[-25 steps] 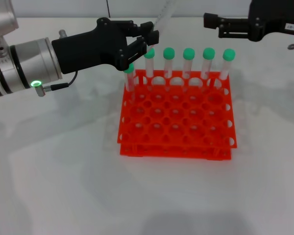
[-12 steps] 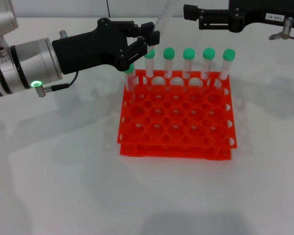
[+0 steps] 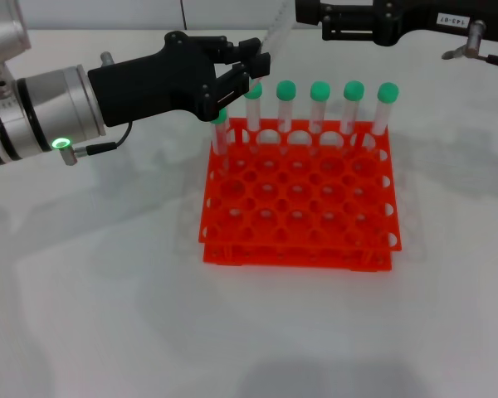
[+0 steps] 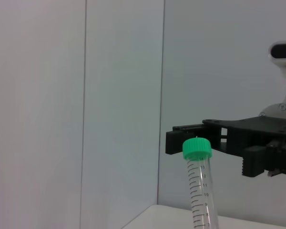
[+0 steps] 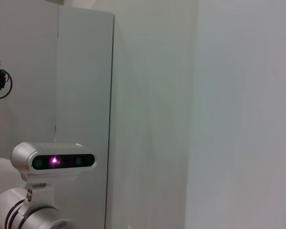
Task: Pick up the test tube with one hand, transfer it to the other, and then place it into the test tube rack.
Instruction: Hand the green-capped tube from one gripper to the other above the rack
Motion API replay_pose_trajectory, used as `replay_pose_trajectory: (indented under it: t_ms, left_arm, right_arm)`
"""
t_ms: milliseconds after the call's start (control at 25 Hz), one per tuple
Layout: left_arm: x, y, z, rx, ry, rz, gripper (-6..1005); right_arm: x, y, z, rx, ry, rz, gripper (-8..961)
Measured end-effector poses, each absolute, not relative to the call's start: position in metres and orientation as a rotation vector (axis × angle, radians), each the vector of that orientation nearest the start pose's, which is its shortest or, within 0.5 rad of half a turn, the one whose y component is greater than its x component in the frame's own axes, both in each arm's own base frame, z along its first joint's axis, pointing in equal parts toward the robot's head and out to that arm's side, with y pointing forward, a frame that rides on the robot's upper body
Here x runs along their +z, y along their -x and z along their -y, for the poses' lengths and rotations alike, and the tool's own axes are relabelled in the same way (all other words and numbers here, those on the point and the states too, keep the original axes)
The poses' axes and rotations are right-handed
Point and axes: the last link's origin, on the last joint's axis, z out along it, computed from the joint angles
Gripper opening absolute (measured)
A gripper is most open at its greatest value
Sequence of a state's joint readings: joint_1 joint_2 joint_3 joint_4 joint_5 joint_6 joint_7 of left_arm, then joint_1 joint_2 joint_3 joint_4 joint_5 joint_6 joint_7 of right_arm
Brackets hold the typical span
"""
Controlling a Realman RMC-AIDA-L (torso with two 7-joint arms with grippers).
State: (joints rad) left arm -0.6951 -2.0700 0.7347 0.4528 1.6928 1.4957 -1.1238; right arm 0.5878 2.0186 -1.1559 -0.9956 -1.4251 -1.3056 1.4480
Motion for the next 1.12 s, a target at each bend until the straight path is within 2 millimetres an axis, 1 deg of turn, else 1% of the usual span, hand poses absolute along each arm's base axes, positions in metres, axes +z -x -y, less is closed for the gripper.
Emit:
replay_pose_trajectory:
  t_ms: [320,720,1120]
  left_arm:
    - [-0.0114,0.1954,-0.3702,-1.032,2.606,0.278,175]
    - [-0.0106,0.1963,-0.3697,-1.033,2.604,0.277,175]
    - [-0.0107,0.1950,-0.3680,-1.045,2.610,0.262,174]
  right_arm:
    - [0.0385,-0.1227,-0.3943,0.997,2.597,-0.115,852]
    - [0.0399,-0.1213,-0.3912,1.022,2.619,-0.103,851]
    - [0.0360,-0.1211,-0.3944,1.041,2.621,-0.134,850]
